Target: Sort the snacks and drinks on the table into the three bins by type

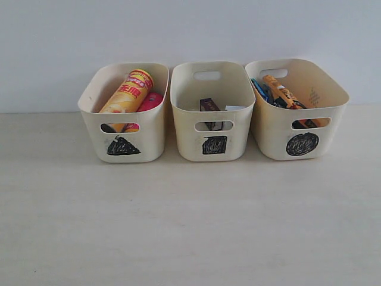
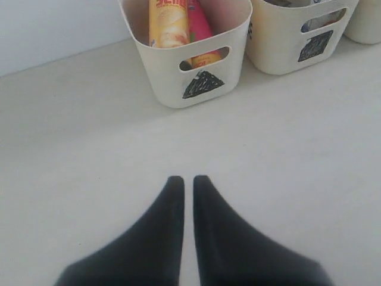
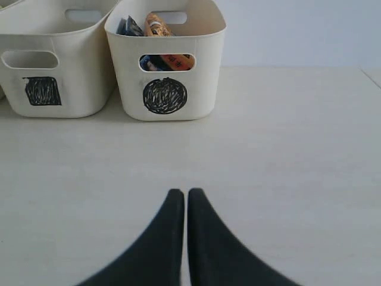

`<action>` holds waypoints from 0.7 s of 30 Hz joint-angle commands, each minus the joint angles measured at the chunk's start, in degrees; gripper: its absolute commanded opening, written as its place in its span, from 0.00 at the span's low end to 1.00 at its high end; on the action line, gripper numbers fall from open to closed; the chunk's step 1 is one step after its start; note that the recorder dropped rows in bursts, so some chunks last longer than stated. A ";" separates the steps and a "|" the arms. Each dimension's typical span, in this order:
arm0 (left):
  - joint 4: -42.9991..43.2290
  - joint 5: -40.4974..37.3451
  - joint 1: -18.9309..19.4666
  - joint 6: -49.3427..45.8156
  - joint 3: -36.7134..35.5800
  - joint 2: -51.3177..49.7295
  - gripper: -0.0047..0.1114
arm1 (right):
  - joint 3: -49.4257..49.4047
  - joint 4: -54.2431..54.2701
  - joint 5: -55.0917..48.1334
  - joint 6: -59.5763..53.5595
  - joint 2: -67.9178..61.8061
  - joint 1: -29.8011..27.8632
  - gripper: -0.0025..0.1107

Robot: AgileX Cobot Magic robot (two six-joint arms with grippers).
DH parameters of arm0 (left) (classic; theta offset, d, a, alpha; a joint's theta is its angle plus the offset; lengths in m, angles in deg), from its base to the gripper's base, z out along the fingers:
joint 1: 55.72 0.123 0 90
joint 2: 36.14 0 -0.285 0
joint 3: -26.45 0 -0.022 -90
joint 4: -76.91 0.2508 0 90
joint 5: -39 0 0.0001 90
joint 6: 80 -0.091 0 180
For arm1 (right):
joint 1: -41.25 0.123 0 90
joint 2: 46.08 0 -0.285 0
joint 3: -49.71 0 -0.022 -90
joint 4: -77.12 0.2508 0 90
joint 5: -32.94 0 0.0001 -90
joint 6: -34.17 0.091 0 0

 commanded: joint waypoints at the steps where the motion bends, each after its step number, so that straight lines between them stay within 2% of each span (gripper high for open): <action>1: -0.71 5.80 0.07 0.63 -2.92 2.80 0.08 | -0.20 -0.42 0.41 -0.13 0.30 -0.14 0.02; 11: -0.60 22.29 0.07 0.73 -12.88 3.77 0.08 | -0.20 -0.42 0.41 -0.13 0.30 -0.14 0.02; 13: 3.65 24.36 0.07 3.96 -15.41 6.32 0.08 | -0.20 -0.42 0.41 -0.13 0.30 -0.14 0.02; 17: 17.97 24.88 0.07 19.29 -21.49 13.72 0.08 | -0.20 -0.42 0.41 -0.13 0.30 -0.14 0.02; 21: 17.57 24.88 0.07 19.24 -27.53 21.96 0.08 | -0.20 -0.42 0.41 -0.13 0.30 -0.14 0.02</action>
